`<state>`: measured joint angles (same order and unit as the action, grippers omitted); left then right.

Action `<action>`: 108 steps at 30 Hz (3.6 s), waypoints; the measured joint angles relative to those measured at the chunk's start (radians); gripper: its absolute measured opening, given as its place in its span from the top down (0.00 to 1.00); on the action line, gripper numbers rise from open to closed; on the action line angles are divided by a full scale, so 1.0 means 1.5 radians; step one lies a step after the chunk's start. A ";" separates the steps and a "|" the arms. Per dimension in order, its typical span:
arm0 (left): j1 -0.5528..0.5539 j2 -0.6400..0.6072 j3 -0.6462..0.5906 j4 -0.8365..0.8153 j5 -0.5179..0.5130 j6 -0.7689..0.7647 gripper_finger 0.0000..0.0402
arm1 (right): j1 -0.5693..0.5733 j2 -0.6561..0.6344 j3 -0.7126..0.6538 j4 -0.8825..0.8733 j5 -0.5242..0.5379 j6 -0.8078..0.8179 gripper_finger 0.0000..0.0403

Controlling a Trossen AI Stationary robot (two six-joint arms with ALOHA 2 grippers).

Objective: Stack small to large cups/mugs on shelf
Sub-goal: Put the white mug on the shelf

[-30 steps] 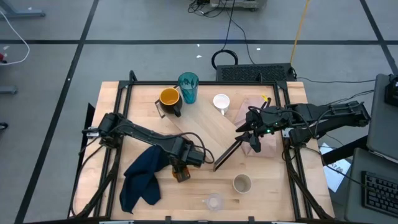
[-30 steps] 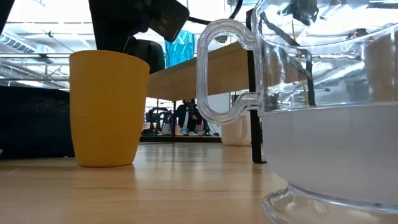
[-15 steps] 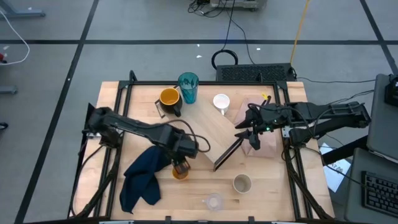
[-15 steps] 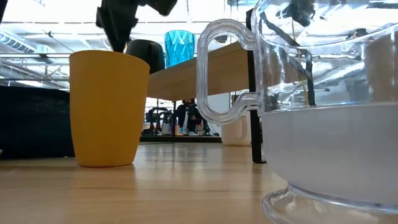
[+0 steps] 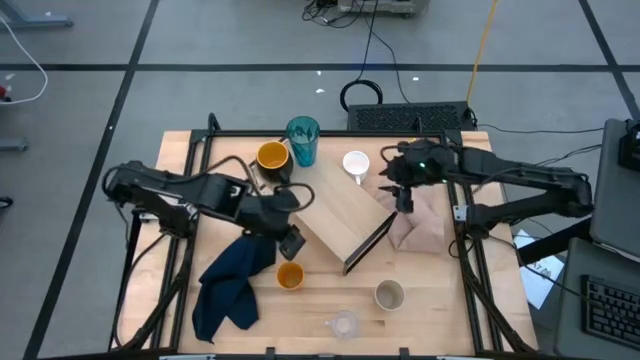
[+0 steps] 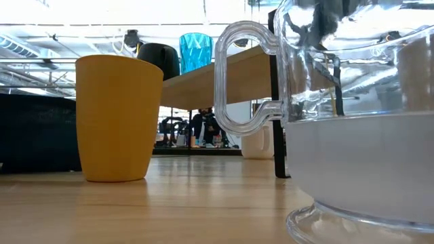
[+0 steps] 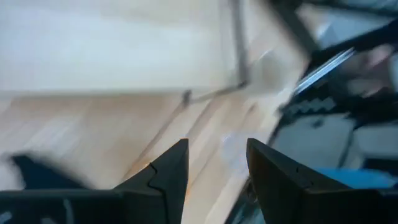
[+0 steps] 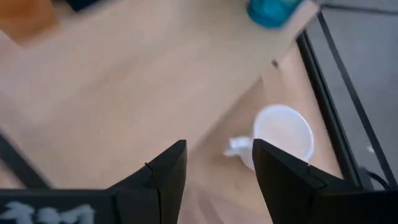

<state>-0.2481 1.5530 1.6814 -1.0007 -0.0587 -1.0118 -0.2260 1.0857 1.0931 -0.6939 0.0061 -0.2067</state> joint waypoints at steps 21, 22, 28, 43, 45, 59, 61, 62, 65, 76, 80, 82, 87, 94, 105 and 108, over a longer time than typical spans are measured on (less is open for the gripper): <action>-0.020 -0.020 0.000 0.141 -0.016 0.014 0.60 | -0.138 0.258 0.151 -0.068 0.008 -0.319 0.57; -0.019 -0.020 0.000 0.143 -0.016 0.015 0.60 | -0.137 0.263 0.151 -0.064 0.008 -0.320 0.57; -0.022 -0.020 0.000 0.161 -0.016 0.025 0.60 | -0.130 0.301 0.151 -0.065 0.013 -0.349 0.57; -0.027 -0.038 0.000 0.181 -0.013 0.080 0.60 | -0.137 0.363 0.151 -0.075 0.034 -0.359 0.57; -0.027 -0.043 0.000 0.189 -0.013 0.081 0.60 | -0.137 0.375 0.151 -0.073 0.035 -0.359 0.57; -0.036 -0.068 0.000 0.203 -0.016 0.095 0.60 | -0.136 0.429 0.151 -0.057 0.036 -0.357 0.57; -0.036 -0.068 0.000 0.204 -0.016 0.095 0.60 | -0.137 0.440 0.151 -0.056 0.036 -0.357 0.57; -0.036 -0.068 0.000 0.204 -0.016 0.095 0.60 | -0.137 0.446 0.151 -0.054 0.036 -0.357 0.58; -0.037 -0.068 0.000 0.203 -0.015 0.092 0.60 | -0.137 0.456 0.151 -0.053 0.039 -0.357 0.61; -0.037 -0.068 0.000 0.203 -0.014 0.092 0.60 | -0.143 0.457 0.150 -0.023 0.111 -0.347 0.98; -0.037 -0.068 0.000 0.203 -0.014 0.094 0.60 | -0.152 0.452 0.150 -0.045 0.123 -0.326 0.99; -0.037 -0.068 0.000 0.203 -0.014 0.096 0.60 | -0.162 0.443 0.150 -0.052 0.122 -0.307 0.99; -0.037 -0.068 0.000 0.200 -0.014 0.111 0.60 | -0.191 0.386 0.150 -0.059 0.157 -0.302 0.99; -0.037 -0.068 0.000 0.197 -0.014 0.144 0.60 | -0.222 0.239 0.150 -0.099 0.156 -0.263 1.00; -0.025 -0.068 0.000 0.190 -0.031 0.203 0.60 | -0.144 0.065 0.150 -0.169 0.108 -0.083 1.00; -0.021 -0.068 0.000 0.182 -0.031 0.202 0.60 | -0.111 0.039 0.150 -0.148 0.032 -0.006 1.00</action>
<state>-0.2790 1.4513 1.6814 -0.7283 -0.1059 -0.7089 -0.3926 1.1435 1.3186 -0.9161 0.0545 -0.2164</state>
